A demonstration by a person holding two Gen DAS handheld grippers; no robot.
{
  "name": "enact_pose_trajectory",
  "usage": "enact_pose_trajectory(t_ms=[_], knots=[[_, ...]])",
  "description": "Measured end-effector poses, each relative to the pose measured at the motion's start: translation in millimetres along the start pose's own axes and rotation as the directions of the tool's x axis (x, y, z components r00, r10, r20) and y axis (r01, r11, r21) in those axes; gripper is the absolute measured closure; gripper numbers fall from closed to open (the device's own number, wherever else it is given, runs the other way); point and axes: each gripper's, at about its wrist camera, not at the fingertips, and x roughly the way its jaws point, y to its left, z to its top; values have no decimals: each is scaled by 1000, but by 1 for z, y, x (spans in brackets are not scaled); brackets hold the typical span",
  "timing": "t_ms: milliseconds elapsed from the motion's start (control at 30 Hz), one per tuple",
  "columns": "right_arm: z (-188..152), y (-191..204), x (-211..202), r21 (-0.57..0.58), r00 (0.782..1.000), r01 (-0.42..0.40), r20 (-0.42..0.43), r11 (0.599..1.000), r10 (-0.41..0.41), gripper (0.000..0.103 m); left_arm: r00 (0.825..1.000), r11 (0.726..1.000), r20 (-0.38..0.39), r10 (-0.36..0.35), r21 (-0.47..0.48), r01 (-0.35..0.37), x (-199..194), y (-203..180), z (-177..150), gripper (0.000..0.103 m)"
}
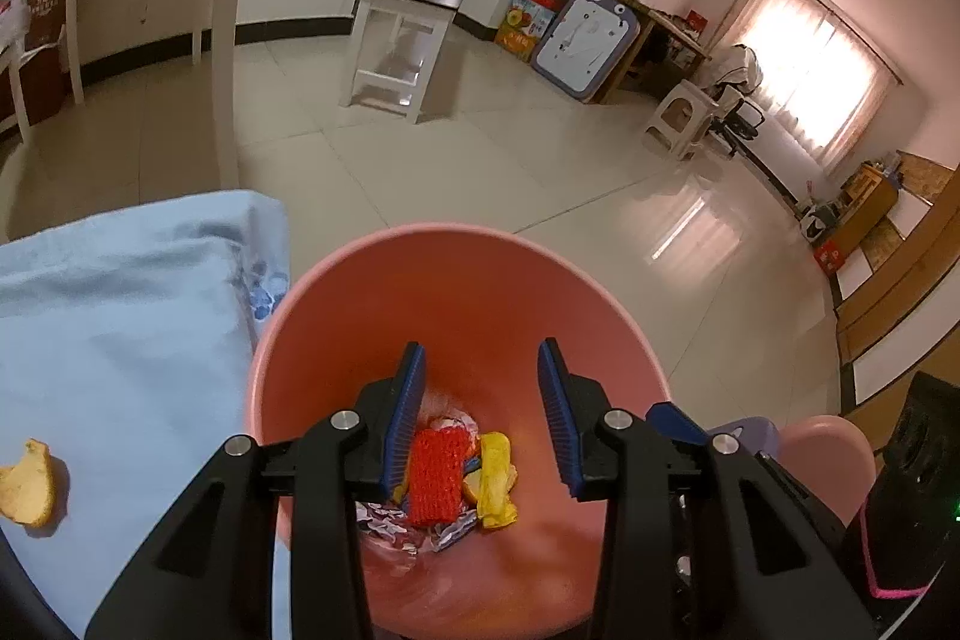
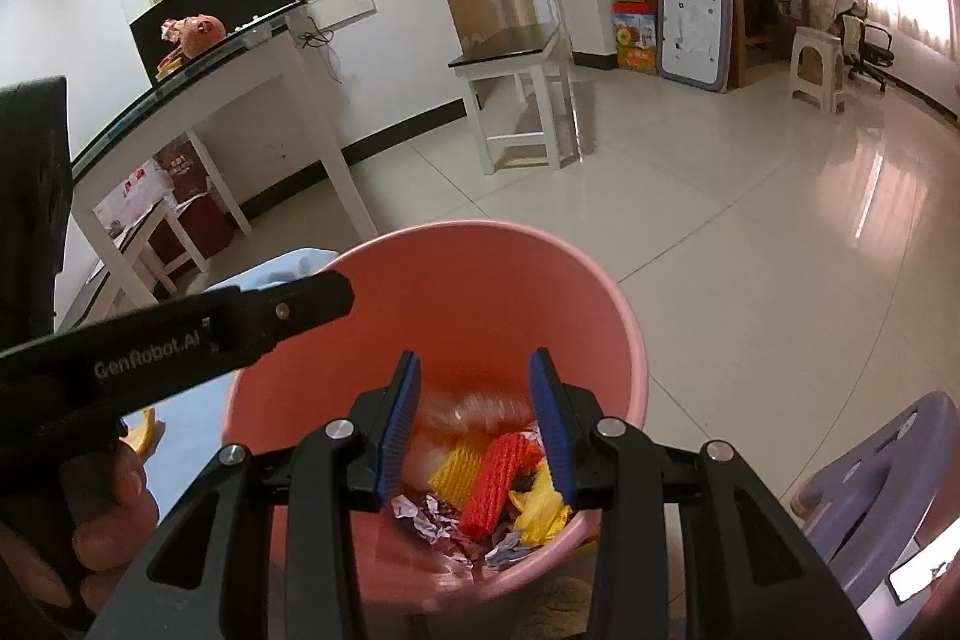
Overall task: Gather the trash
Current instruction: 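Open the right tool over the bucket while the left tool releases the bubble wrap, then withdraw both tools from the bucket back over the table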
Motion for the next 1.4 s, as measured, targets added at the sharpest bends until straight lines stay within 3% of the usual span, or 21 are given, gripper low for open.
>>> enact_pose_trajectory(t_ms=[233, 567, 1067, 1400], knots=[[-8, 10, -17, -17, 1000, -16, 1, 1000, 16, 64, 1000, 1000, 31, -8, 7, 7, -26, -1, 0, 64], [-26, 32, -48, -27, 999, -38, 6, 999, 38, 61, 996, 998, 64, 55, 22, -57, -66, 6, -10, 64], [-49, 85, -91, -77, 995, -94, 20, 993, 95, 60, 994, 996, 81, 73, 49, -77, -120, 26, -33, 64], [-63, 120, -117, -114, 990, -128, 42, 985, 134, 60, 988, 993, 136, 78, 74, -89, -166, 44, -48, 64]])
